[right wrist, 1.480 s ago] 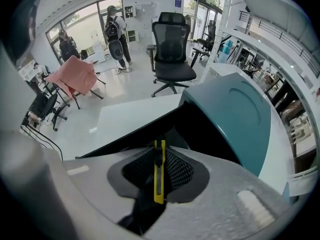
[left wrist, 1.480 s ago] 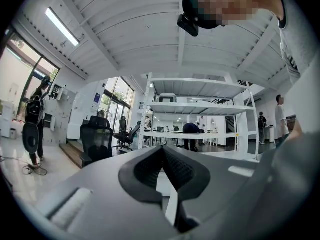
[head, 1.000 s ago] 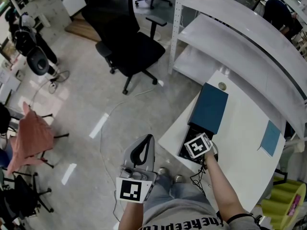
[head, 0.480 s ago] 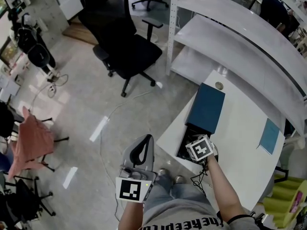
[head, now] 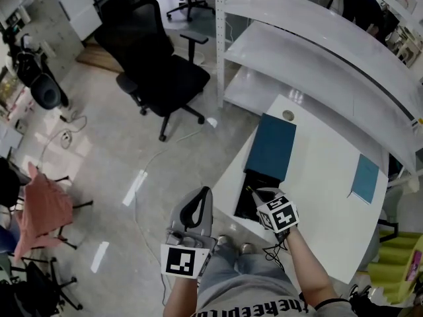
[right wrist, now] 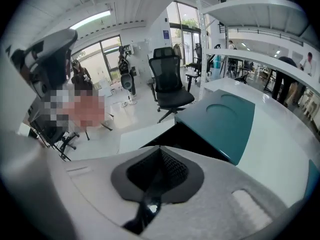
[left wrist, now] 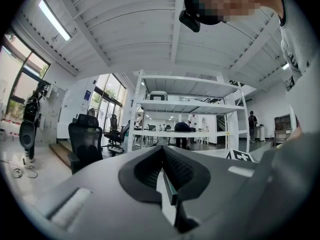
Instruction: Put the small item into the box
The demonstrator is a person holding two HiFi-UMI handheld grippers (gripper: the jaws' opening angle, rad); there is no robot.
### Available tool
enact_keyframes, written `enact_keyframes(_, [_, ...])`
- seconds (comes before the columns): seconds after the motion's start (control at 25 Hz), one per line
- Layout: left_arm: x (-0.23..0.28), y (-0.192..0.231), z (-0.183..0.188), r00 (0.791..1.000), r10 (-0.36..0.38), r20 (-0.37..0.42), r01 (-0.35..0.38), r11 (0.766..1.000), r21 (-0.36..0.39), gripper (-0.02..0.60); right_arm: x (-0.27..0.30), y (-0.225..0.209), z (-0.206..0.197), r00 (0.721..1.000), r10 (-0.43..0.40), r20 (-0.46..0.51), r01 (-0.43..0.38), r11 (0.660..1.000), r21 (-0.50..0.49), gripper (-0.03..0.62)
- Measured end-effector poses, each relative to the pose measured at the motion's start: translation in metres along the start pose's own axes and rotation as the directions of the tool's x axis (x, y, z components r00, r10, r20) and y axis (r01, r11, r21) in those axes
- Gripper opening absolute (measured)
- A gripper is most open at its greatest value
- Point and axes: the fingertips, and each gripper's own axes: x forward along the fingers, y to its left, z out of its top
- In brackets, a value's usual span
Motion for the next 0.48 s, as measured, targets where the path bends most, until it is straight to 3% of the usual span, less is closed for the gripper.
enact_keyframes(0.48, [0.005,-0.026,0.001,0.999,-0.042,-0.004,0.042,0.999,0.017,0.017,-0.045,-0.005,0.013,0.977,-0.038,0.211,0.029,0.999,0.043,0.002])
